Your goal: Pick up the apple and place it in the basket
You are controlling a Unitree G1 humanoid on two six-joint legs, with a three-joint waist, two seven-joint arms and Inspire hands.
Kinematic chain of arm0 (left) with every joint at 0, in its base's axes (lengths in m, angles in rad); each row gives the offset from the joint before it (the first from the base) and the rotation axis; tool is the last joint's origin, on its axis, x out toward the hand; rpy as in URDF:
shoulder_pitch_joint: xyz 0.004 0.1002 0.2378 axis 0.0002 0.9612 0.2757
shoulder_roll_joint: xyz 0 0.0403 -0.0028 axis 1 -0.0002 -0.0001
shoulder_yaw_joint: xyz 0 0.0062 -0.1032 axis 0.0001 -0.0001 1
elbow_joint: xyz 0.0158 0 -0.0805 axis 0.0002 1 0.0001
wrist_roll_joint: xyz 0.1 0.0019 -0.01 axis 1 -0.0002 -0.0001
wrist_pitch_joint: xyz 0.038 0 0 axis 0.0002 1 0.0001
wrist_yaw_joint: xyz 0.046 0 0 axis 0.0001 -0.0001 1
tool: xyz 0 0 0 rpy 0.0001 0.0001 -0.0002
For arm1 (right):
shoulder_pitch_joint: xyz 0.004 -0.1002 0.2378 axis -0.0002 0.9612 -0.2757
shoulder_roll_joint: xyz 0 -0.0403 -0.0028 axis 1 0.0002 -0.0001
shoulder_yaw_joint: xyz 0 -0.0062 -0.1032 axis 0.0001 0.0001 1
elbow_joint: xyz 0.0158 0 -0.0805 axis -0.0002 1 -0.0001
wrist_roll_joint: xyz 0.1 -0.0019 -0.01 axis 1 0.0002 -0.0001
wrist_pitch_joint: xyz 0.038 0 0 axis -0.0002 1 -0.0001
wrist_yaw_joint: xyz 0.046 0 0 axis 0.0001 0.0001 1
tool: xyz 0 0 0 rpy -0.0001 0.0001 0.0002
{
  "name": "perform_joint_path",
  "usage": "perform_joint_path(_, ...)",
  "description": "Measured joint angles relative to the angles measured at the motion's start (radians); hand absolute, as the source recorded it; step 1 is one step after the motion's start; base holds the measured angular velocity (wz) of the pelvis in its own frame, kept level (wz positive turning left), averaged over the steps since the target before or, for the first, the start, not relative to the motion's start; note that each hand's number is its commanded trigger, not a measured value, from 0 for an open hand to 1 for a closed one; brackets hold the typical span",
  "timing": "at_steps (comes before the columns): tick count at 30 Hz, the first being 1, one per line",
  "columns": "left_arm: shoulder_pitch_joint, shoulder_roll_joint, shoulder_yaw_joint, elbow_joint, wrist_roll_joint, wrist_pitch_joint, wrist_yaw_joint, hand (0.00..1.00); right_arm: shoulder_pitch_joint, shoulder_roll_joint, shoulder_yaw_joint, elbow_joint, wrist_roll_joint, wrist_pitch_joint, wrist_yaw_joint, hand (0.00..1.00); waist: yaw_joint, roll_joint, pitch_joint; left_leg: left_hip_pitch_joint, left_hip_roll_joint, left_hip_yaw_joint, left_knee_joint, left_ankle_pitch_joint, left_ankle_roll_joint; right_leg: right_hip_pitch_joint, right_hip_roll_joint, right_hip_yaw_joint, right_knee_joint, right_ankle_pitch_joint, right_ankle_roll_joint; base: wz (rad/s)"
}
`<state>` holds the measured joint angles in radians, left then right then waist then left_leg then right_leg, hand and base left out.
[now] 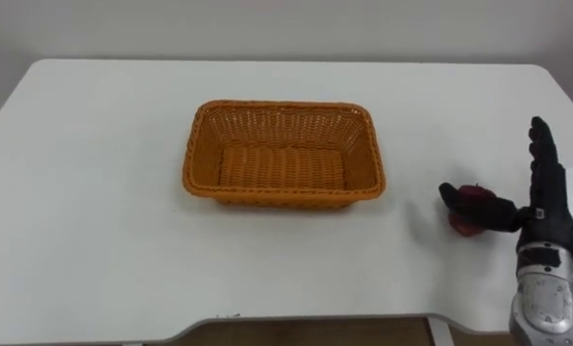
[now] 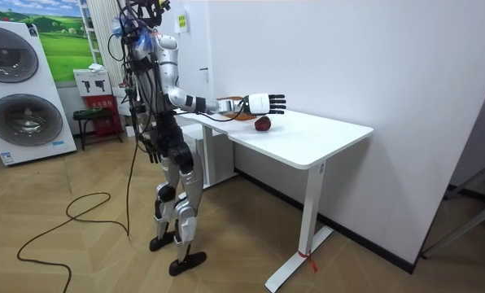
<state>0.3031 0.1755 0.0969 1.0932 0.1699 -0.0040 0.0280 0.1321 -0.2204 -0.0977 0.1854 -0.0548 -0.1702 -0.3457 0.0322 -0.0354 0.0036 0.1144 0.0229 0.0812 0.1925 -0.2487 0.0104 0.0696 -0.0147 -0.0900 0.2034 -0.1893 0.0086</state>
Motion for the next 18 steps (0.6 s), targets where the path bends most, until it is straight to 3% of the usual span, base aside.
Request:
perform_joint_path(11, -0.001, 0.004, 0.0, 0.008, 0.0, 0.007, -0.014, 0.0, -0.002, 0.0, -0.001, 0.079, -0.024, 0.021, 0.044, 0.0, -0.001, 0.003, 0.0064, 0.0, 0.0, 0.0, 0.005, 0.0, 0.0, 0.004, 0.0, -0.002, -0.001, 0.0, 0.0, 0.0)
perform_joint_path(18, 0.001, 0.004, 0.0, 0.008, 0.0, 0.008, -0.012, 0.0, -0.002, 0.0, 0.0, 0.151, -0.025, 0.021, 0.064, 0.0, 0.001, 0.007, 0.0046, 0.001, 0.0, 0.0, 0.006, 0.0, 0.0, 0.004, 0.0, -0.001, -0.002, 0.0, 0.0, 0.0)
